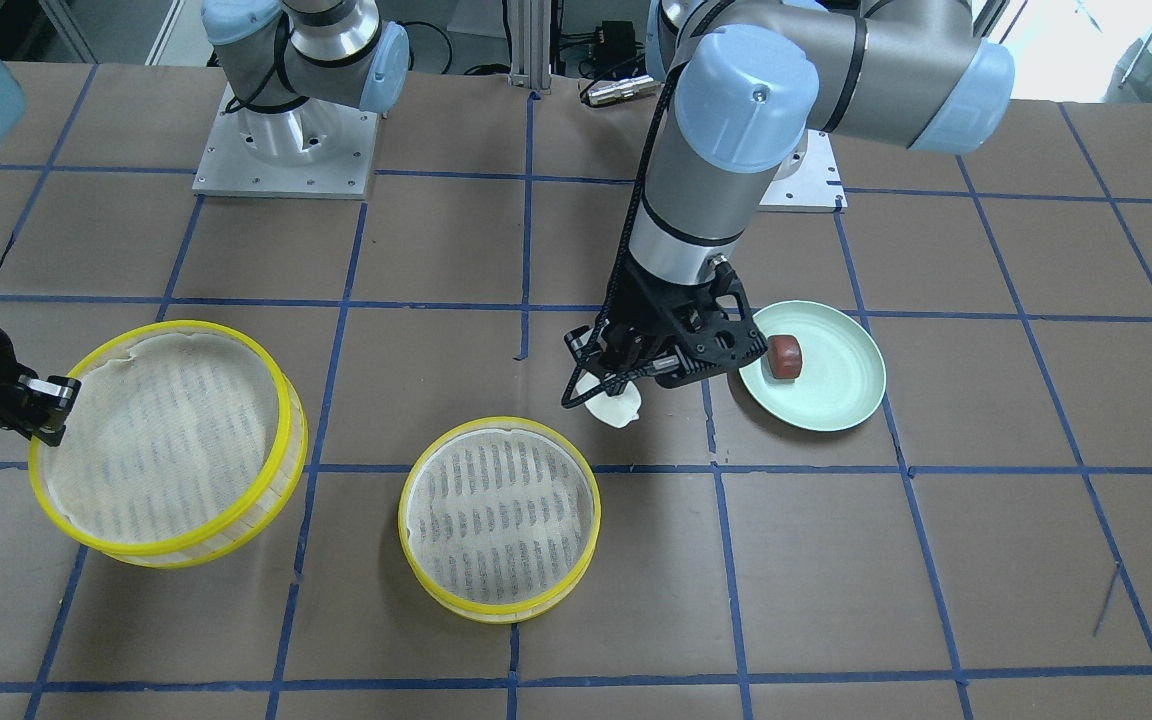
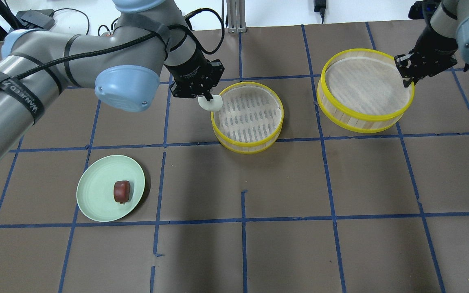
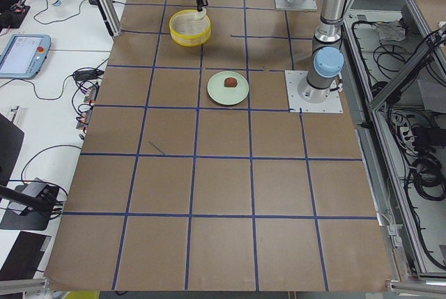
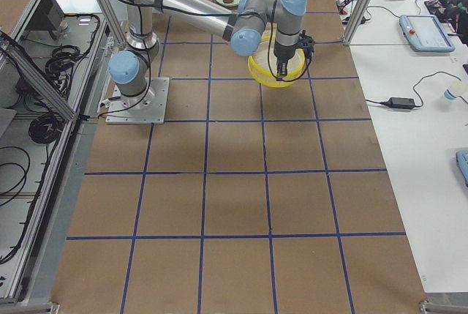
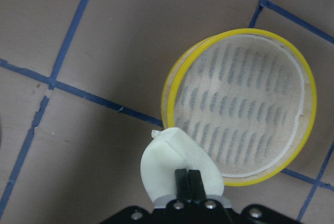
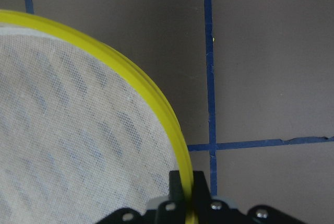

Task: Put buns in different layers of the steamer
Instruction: 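Lower the white bun into the bottom steamer layer and open the left gripper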

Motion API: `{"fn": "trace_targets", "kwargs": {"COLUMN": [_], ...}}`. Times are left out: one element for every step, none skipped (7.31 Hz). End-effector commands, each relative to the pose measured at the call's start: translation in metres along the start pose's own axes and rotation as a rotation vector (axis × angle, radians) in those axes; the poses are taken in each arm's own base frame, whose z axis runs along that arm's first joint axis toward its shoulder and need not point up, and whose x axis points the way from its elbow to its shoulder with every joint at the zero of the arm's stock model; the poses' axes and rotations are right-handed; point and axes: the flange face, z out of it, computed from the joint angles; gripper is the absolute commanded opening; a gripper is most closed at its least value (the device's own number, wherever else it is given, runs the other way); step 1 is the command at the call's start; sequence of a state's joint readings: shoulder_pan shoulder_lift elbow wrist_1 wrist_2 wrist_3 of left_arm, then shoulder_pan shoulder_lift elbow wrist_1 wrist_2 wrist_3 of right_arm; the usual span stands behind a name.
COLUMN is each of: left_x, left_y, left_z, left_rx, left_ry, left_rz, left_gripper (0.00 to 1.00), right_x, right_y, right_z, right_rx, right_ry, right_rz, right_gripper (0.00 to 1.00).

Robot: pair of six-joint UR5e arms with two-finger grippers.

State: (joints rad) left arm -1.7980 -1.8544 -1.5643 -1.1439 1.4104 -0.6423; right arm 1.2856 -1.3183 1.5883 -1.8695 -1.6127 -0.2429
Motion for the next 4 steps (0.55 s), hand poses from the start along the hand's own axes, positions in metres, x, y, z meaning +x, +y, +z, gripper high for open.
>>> {"fn": "trace_targets", "kwargs": {"left_x": [0.029, 0.034, 0.038, 0.039], "left_y": [-0.008, -0.017, -0.023, -0.026], "left_z": [0.035, 0.056, 0.081, 0.092], "left_rx": [-0.003, 0.020, 0.030, 0.018], "left_ry": [0.042, 0.062, 0.073, 0.086], "left_rz": [0.031, 0.038, 0.044, 0.049], "left_gripper": [0.01, 0.01, 0.01, 0.14], "right_x": [0.000, -0.001, -0.002, -0.002], "right_y": [0.000, 0.000, 0.000, 0.000], "right_z": [0.001, 0.001, 0.001, 0.001], "right_rx": [0.000, -0.001, -0.001, 0.000], "right_ry": [-0.005, -0.009, -0.009, -0.010], "right_rz": [0.001, 0.000, 0.002, 0.004], "right_gripper": [0.00, 0.00, 0.00, 0.01]}}
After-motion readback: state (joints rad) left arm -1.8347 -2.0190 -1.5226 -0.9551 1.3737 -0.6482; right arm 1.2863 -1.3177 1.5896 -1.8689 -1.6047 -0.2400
